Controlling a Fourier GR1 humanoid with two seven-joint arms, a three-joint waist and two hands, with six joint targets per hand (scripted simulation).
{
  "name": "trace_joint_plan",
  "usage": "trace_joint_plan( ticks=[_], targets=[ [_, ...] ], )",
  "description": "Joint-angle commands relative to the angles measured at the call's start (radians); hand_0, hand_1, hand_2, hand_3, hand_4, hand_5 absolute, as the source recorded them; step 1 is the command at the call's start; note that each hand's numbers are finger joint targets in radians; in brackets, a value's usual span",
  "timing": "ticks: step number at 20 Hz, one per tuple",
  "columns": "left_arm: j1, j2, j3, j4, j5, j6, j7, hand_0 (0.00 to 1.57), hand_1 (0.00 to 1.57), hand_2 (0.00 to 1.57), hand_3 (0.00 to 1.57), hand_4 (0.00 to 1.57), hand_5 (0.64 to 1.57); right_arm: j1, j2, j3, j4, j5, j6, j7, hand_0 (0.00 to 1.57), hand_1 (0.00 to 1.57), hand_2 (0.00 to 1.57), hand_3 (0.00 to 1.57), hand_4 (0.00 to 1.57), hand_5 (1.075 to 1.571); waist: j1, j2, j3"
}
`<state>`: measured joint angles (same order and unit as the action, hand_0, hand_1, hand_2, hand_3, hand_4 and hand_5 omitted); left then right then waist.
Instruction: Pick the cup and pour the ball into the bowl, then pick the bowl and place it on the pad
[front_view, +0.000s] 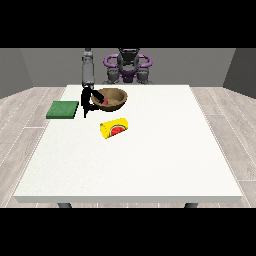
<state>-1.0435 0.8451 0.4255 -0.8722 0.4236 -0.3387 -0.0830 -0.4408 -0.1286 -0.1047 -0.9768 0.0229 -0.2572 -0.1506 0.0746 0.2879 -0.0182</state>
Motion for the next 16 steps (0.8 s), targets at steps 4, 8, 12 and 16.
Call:
trace_joint_plan(
  ticks=[4,8,12,16],
  targets=[
    [0.099,0.063,0.051,0.185,-0.021,-0.048,-0.073,0.0,0.0,0.0,0.0,0.0,1.546,-0.097,-0.076,0.104,-0.146,0.089,0.006,0.44,1.57,1.57,1.57,1.57,1.26,1.47,-0.118,-0.106,0.0148],
    [0.113,0.109,0.074,0.184,-0.016,-0.06,-0.111,0.0,0.0,0.0,0.0,0.0,1.541,-0.127,-0.114,0.051,-0.118,0.043,0.068,0.449,1.57,1.57,1.57,1.57,1.26,1.486,-0.127,-0.061,0.0178],
    [0.138,0.105,0.071,0.19,-0.02,-0.064,-0.129,0.0,0.0,0.0,0.0,0.0,1.539,-0.176,-0.214,0.015,-0.101,0.028,0.154,0.469,1.57,1.57,1.57,1.57,1.3,1.52,-0.133,-0.047,0.0179],
    [0.063,0.119,0.068,0.134,-0.013,-0.018,-0.118,0.0,0.0,0.0,0.0,0.0,1.538,-0.224,-0.236,-0.022,-0.015,0.024,0.172,0.346,1.57,1.57,1.57,1.57,1.3,1.52,-0.125,0.041,0.019]
  ],
)
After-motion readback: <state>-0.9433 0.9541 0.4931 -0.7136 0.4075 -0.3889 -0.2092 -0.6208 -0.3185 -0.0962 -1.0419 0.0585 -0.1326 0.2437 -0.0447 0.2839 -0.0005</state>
